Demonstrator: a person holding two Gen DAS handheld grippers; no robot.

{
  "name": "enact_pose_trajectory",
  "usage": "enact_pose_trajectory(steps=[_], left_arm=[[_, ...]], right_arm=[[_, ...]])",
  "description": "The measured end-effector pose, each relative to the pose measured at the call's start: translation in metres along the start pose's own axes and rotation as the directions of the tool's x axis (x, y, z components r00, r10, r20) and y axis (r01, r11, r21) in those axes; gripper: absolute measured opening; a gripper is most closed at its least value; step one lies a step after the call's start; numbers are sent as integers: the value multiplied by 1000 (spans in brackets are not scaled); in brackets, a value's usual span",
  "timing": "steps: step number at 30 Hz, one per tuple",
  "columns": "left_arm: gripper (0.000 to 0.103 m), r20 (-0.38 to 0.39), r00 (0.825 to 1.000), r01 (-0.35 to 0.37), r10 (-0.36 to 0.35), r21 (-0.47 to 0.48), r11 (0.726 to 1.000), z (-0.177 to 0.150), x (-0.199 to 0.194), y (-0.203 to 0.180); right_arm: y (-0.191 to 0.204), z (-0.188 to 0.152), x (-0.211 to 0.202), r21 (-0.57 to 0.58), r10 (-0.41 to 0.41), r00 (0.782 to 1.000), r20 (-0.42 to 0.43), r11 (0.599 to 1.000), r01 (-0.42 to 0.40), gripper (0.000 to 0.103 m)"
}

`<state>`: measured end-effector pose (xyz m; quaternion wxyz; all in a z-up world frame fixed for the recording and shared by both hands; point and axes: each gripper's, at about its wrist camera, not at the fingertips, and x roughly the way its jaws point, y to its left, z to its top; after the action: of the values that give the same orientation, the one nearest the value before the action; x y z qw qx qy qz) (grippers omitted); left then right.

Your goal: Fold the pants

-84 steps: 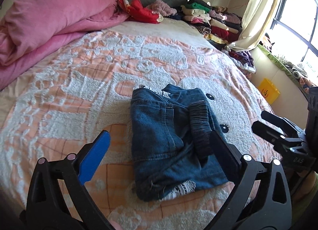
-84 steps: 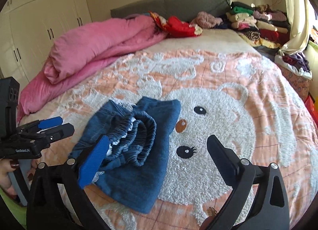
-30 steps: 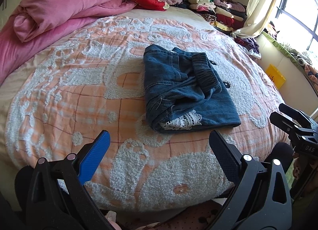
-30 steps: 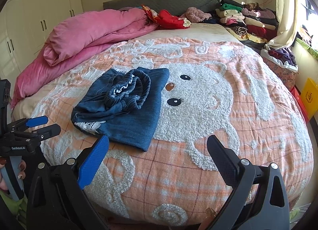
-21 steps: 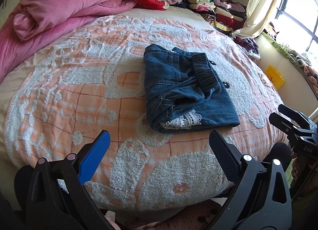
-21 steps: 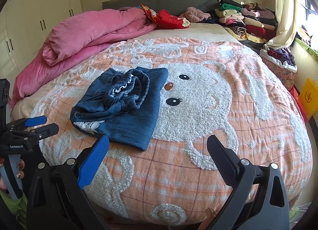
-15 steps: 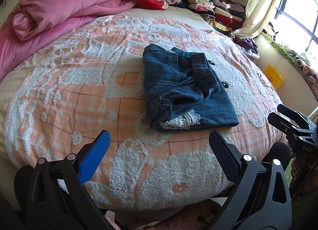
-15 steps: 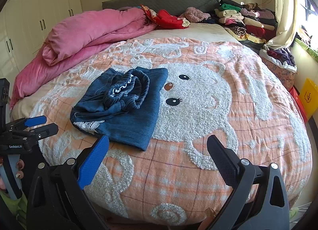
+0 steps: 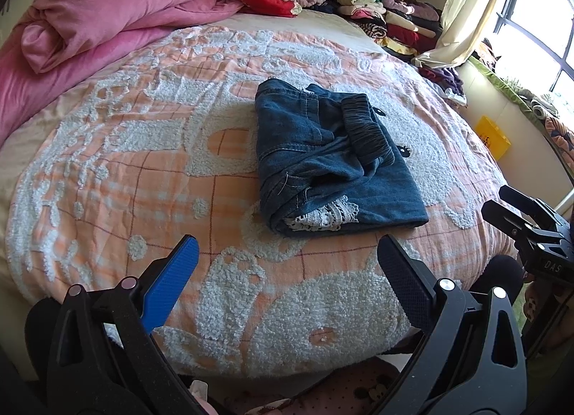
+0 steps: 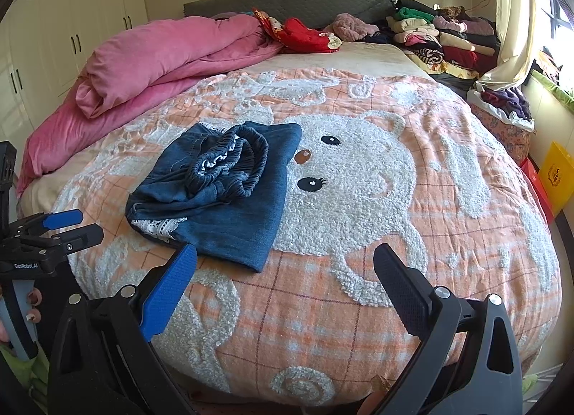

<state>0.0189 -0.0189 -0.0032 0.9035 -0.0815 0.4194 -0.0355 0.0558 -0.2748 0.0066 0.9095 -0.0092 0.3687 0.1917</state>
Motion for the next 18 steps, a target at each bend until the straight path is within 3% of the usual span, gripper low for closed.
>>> enact_pose_trajectory(steps=[18], left_arm=[[93,-15,1000,-5,5,16,1000,-1,1,5]], right_arm=[[-10,-3,0,13,-40,999,-2,999,40,98]])
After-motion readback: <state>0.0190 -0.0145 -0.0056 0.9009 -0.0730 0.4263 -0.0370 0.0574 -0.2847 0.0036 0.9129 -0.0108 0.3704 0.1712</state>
